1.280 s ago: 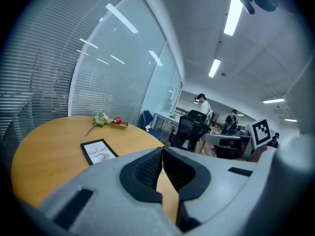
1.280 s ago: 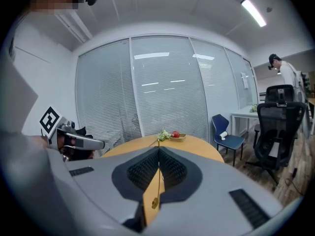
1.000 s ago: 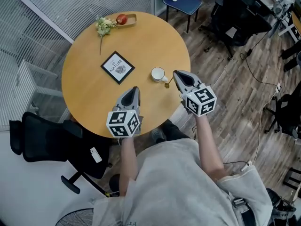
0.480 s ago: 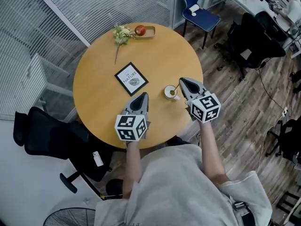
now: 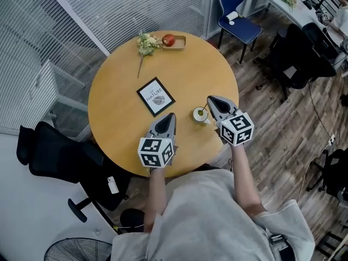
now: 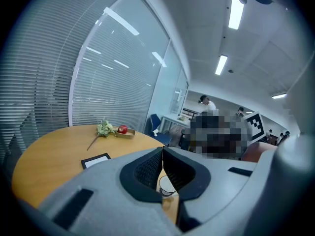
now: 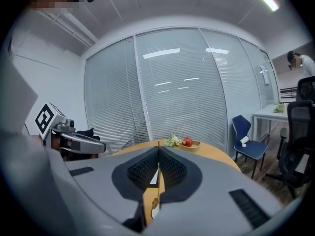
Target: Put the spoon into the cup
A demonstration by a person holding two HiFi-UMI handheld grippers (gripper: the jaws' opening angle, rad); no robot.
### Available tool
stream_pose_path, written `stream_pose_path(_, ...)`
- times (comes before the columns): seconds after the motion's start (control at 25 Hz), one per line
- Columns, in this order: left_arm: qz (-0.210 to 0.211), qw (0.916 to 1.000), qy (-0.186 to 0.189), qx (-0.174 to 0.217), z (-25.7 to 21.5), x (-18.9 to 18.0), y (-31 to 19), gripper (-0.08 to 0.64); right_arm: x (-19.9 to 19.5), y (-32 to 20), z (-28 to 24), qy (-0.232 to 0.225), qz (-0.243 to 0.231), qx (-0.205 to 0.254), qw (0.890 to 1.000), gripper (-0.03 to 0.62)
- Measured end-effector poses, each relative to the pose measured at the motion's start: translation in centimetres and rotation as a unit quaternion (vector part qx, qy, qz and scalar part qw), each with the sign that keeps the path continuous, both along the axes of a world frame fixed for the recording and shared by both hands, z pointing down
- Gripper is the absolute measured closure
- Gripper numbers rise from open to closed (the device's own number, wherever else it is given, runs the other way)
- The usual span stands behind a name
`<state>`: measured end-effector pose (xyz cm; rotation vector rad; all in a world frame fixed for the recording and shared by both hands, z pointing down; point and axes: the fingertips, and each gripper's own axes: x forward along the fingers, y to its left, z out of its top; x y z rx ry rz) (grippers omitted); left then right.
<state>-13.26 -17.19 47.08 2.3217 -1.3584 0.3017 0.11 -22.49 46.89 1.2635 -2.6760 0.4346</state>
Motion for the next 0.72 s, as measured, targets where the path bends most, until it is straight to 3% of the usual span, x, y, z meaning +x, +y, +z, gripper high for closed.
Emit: stream_pose_path(0.72, -0.023, 0.9996, -0.014, -0.003, 0.2, 0.9, -2.5, 0.551, -0.5, -3.5, 0.8, -0.005, -0.053, 0.001, 0.999, 0.592)
